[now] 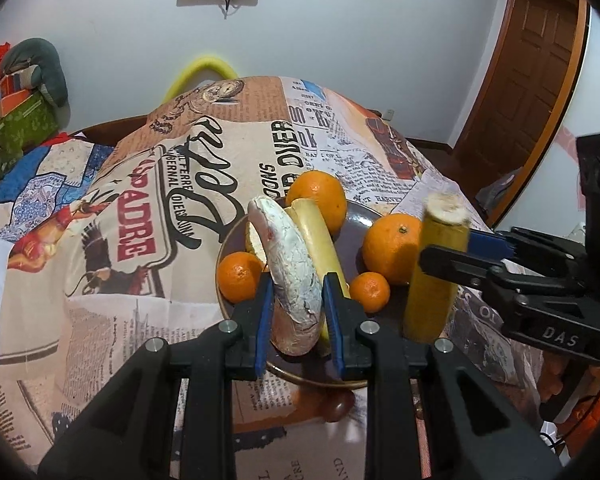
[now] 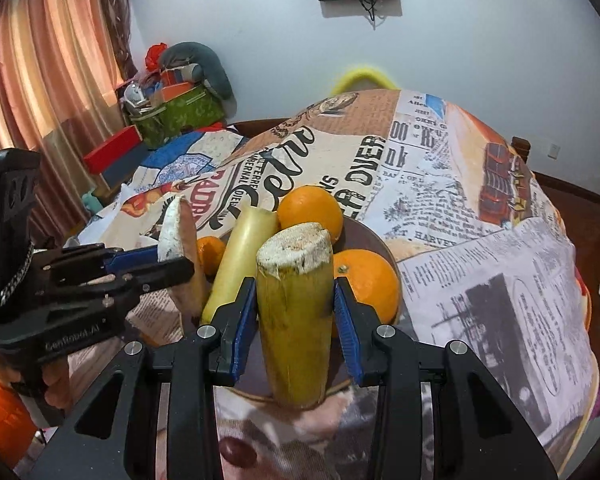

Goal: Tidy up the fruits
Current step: 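Set the corn cob on the plate with the right tool while the left tool lays the pomelo segment there, then grasp a red date with the right tool while the left tool grasps another date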

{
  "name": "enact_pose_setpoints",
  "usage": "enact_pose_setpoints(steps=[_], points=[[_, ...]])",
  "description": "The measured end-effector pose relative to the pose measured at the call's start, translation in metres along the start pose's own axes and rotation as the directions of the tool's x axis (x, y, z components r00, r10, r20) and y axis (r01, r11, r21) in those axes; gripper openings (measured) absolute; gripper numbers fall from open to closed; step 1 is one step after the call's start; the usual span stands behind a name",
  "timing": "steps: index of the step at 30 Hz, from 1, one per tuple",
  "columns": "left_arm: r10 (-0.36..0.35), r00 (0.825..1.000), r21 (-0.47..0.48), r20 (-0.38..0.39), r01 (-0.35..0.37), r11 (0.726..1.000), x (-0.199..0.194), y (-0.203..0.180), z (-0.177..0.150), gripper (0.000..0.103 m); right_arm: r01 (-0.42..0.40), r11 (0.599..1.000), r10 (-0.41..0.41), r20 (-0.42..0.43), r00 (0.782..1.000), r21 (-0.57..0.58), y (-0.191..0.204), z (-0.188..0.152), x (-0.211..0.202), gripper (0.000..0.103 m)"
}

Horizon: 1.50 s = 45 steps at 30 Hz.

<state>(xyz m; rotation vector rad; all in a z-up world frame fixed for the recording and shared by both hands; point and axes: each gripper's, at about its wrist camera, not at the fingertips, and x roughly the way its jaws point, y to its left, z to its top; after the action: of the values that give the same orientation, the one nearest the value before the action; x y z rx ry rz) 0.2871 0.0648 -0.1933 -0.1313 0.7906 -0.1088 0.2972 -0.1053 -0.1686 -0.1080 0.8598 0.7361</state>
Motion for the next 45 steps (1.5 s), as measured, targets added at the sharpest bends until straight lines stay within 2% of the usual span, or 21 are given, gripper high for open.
enact_pose_setpoints(steps=[7,11,17,28,35,37,41,45], points=[[-0.007,1.0,0.037,-0.009,0.007,0.999,0.006,-0.007,0.002,0.024,-0.027,0.999,0.027,-0.006,1.0,0.02,-0.002,0.004,0.01,0.035],[-0.034,0.999,0.039,-0.025,0.035,0.999,0.009,-0.01,0.002,0.024,-0.026,0.999,0.026,-0.007,1.0,0.025,-0.002,0.004,0.012,0.036],[-0.021,1.0,0.055,-0.018,0.022,0.998,0.003,-0.015,0.0,0.024,-0.041,0.999,0.042,-0.012,0.999,0.035,-0.003,0.002,0.007,0.036],[-0.018,0.999,0.057,0.029,0.017,0.998,-0.035,-0.021,0.001,0.024,-0.018,0.999,0.017,0.031,0.999,0.033,0.004,0.001,-0.023,0.036],[-0.015,0.998,0.065,0.055,0.012,0.998,-0.065,-0.028,-0.006,0.025,0.006,1.0,-0.007,0.061,0.998,0.023,0.013,-0.005,-0.05,0.041],[-0.01,0.998,0.07,0.062,0.005,0.998,-0.073,-0.03,-0.01,0.03,0.015,1.0,-0.016,0.062,0.998,0.016,0.016,-0.01,-0.057,0.041],[-0.008,0.998,0.073,0.065,0.003,0.997,-0.087,-0.032,-0.02,0.031,0.028,1.0,-0.028,0.06,0.998,0.009,0.023,-0.02,-0.066,0.042],[0.001,0.999,0.067,0.048,-0.004,0.998,-0.095,-0.03,-0.03,0.038,0.032,0.999,-0.032,0.043,0.999,0.009,0.026,-0.031,-0.069,0.042]])
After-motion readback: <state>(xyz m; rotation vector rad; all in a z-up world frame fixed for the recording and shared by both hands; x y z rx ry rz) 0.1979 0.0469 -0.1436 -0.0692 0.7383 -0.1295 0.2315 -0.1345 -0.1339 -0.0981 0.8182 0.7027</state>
